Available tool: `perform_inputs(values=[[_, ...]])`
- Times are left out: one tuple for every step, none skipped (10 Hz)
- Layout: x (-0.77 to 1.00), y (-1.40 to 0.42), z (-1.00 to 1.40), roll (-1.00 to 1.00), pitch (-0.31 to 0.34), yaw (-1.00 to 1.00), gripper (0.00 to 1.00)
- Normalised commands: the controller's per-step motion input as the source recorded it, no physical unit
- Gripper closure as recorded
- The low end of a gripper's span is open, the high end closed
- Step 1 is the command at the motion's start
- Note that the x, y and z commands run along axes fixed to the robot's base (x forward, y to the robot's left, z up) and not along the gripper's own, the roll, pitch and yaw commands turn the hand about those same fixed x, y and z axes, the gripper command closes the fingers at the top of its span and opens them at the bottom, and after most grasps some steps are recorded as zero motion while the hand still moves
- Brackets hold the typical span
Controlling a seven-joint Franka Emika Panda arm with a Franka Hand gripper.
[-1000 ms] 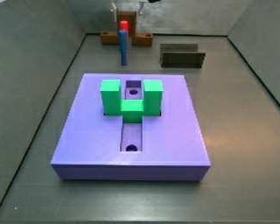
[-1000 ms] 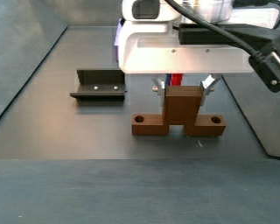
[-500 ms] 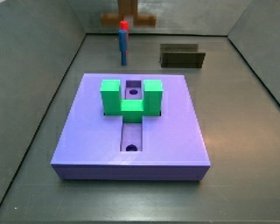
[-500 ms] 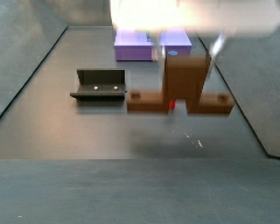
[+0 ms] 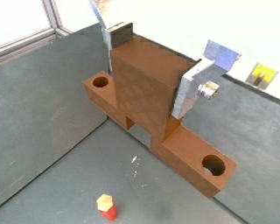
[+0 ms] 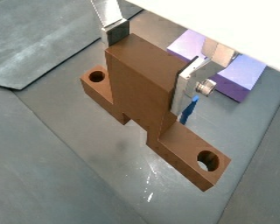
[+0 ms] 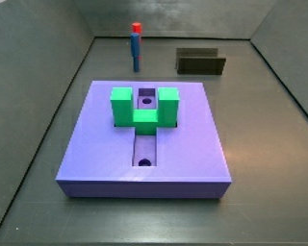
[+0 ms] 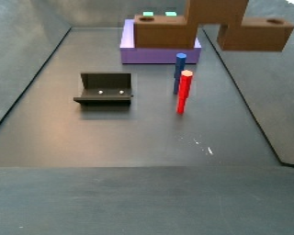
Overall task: Pick up the brown object. Move up. Move to above the board. Insert the brown object.
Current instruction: Move to above the board.
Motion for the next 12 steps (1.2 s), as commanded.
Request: perform_inputs(values=[[0.12, -1.4, 0.15, -0.09, 0.166, 0.15, 1.0], [0.12, -1.4, 0.13, -0.07, 0.146, 0.15, 1.0], [0.11, -1.4, 0.14, 0.0, 0.08, 0.09, 1.0], [0.11, -1.4, 0.14, -0.03, 0.017, 0.04, 1.0], [0.11, -1.4, 0.14, 0.0, 0.015, 0.03, 1.0], [0.11, -1.4, 0.14, 0.01, 0.021, 0.02, 1.0], [0.11, -1.4, 0.15, -0.01, 0.025, 0.01, 1.0], [0.12, -1.4, 0.15, -0.01, 0.035, 0.01, 1.0], [0.13, -1.4, 0.16, -0.03, 0.06, 0.01, 1.0], [0.15, -1.4, 0.16, 0.01, 0.088, 0.0, 1.0], [0.17, -1.4, 0.17, 0.01, 0.114, 0.01, 1.0], [0.2, -1.4, 0.17, -0.01, 0.131, 0.0, 1.0]])
